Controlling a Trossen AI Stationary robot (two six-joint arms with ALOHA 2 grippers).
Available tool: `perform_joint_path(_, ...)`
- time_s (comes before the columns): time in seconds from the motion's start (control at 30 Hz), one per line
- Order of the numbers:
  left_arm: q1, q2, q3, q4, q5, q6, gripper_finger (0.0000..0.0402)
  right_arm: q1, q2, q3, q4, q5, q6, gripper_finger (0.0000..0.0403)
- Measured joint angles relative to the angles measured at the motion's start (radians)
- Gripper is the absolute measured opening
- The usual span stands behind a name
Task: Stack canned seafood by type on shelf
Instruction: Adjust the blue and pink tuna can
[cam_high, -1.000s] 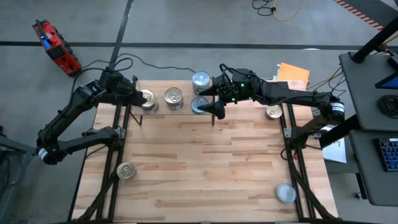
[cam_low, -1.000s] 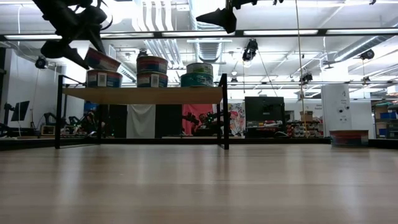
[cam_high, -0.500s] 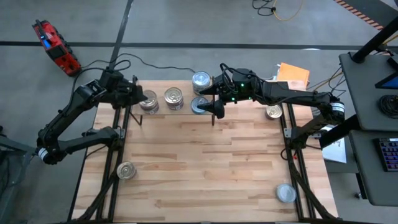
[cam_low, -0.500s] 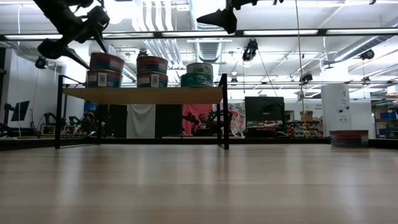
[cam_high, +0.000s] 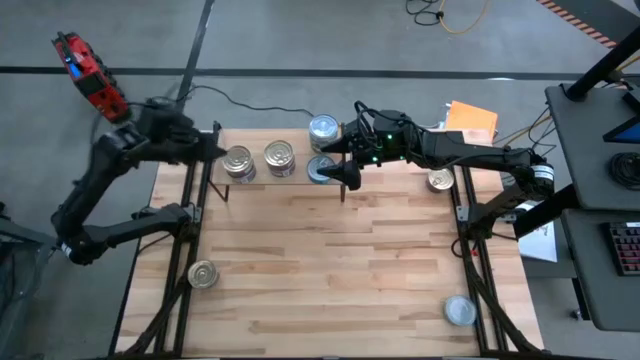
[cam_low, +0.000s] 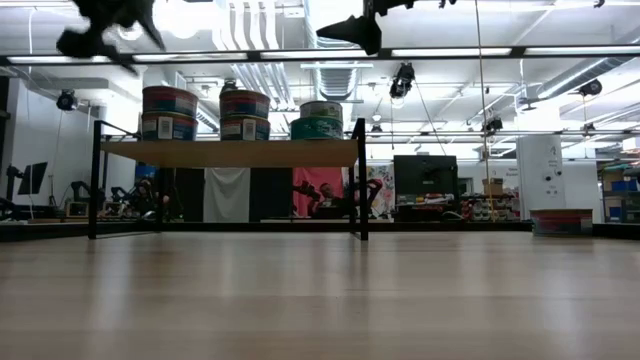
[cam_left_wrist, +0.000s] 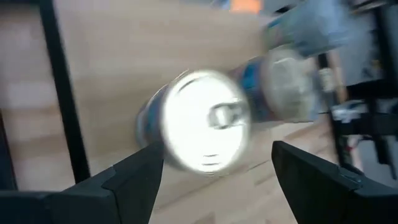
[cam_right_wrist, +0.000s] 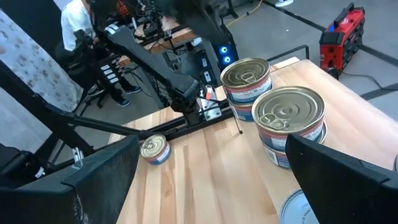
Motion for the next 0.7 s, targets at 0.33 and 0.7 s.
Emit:
perform_joint_path(0.33, -0.140, -0.120, 0.171, 0.242, -0.023, 0.109, 0.0281, -0.004, 0.000, 0.000, -0.137, -0.010, 0.158, 0.0394)
perform_joint_path(0.7, -0.338, -0.247, -0.192, 0.740, -0.119, -0.071, 0.0247, -0.037, 0.108, 0.229, -0.176, -0.027, 0.091, 0.0325)
